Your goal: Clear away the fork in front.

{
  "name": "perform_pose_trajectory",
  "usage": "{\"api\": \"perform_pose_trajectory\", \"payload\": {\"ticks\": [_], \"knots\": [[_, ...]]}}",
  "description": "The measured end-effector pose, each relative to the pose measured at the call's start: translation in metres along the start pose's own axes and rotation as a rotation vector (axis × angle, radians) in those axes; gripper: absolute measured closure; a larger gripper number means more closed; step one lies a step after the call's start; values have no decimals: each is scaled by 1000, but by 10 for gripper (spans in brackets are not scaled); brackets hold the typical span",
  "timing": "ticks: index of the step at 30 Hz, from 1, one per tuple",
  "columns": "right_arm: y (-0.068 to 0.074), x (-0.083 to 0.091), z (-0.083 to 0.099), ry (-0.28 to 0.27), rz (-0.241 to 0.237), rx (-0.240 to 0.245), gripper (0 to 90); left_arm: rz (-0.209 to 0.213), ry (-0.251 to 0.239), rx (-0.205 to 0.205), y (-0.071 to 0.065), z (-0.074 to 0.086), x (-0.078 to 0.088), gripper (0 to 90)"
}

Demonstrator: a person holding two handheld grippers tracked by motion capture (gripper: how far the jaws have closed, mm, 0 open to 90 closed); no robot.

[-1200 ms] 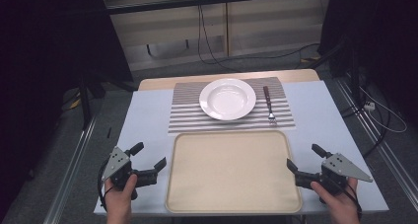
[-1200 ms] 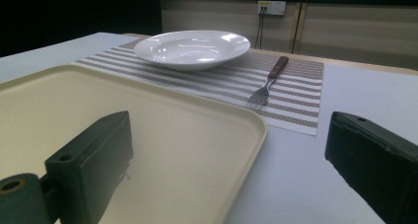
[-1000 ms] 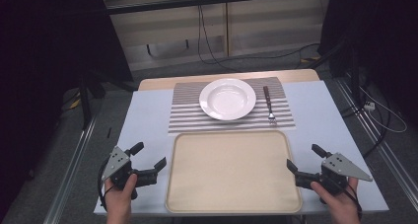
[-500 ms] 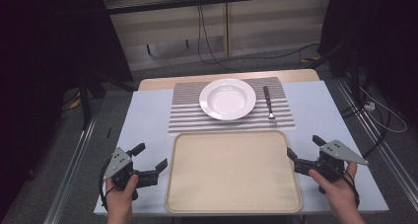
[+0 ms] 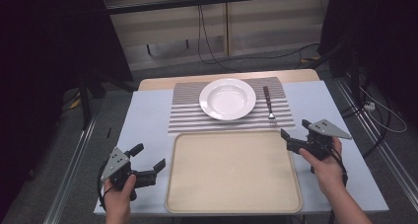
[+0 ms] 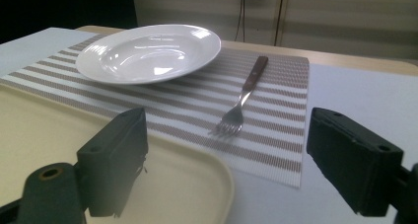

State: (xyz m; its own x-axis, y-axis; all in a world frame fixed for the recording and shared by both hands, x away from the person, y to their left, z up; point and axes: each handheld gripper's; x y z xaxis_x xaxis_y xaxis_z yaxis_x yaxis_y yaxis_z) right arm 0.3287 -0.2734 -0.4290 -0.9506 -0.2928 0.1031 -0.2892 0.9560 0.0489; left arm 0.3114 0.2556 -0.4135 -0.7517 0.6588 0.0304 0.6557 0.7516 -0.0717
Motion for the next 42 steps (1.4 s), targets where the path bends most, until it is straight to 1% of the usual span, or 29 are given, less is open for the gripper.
{"api": "perform_pose_trajectory", "payload": {"ticks": [2,3,4,5,6,7,8,10,11,14,15,16,18,19,20,21,22,24,26,29,31,32,34,37,38,39,41,42], "knots": [[-1,-8,-3,6,18,17,144,-6,-2,6,1,0,0,22],[-2,-12,-4,8,24,17,144,-6,-2,6,1,0,0,22],[-3,-16,-5,6,20,13,139,-4,-4,0,2,0,1,22],[-3,-16,-5,6,20,13,139,-4,-4,0,2,0,1,22],[-6,-24,-8,8,15,40,111,-4,-3,2,2,0,1,22],[-6,-24,-8,8,15,40,111,-4,-3,2,2,0,1,22],[-9,-31,-11,3,12,35,98,-4,-1,0,2,0,0,23],[-12,-38,-13,13,15,34,78,1,2,2,1,1,-1,23],[-12,-38,-13,13,15,34,78,1,2,2,1,1,-1,22],[-18,-54,-16,38,18,26,74,7,4,-5,0,0,-2,23],[-18,-54,-16,38,18,26,74,7,4,-5,0,0,-2,23],[-20,-61,-17,64,15,24,71,8,4,-7,0,1,-2,23],[-22,-68,-17,68,12,27,70,10,6,-7,0,1,-3,23],[-22,-68,-17,68,12,27,70,10,6,-7,0,1,-3,23],[-23,-74,-18,72,11,21,70,10,9,-10,0,1,-3,23],[-23,-74,-18,72,11,21,70,10,9,-10,0,1,-3,23],[-24,-80,-18,83,4,25,71,11,10,-11,0,1,-3,23],[-25,-85,-18,91,3,25,72,10,8,-8,0,1,-3,23],[-26,-90,-18,94,3,9,76,12,9,-9,-1,1,-3,24],[-30,-98,-18,113,11,15,81,16,10,-13,-2,1,-3,24],[-31,-100,-17,116,15,8,87,18,11,-13,-2,1,-3,23],[-34,-105,-16,125,28,-2,99,20,13,-13,-3,1,-4,23],[-37,-109,-16,138,50,19,99,23,16,-16,-3,1,-5,24],[-40,-114,-16,150,54,22,105,23,18,-14,-3,1,-5,23],[-41,-119,-17,158,57,18,126,23,19,-14,-3,1,-5,24],[-42,-121,-17,162,57,24,138,24,18,-13,-2,1,-5,24],[-42,-123,-18,168,54,26,147,24,18,-14,-2,1,-5,24],[-43,-128,-18,188,47,35,199,24,17,-14,-2,1,-5,24]]}}
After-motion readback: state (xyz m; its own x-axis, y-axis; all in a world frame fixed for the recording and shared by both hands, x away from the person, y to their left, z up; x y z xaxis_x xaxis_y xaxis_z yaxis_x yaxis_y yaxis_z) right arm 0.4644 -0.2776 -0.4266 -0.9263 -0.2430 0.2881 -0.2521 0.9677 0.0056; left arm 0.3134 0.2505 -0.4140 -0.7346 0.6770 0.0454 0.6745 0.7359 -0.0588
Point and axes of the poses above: each handheld gripper's, and its own axes: x roughly backward along the jaws, z roughly out of its underside, y roughly to its left, and after that the axes turned 14 degrees about -y, right-handed
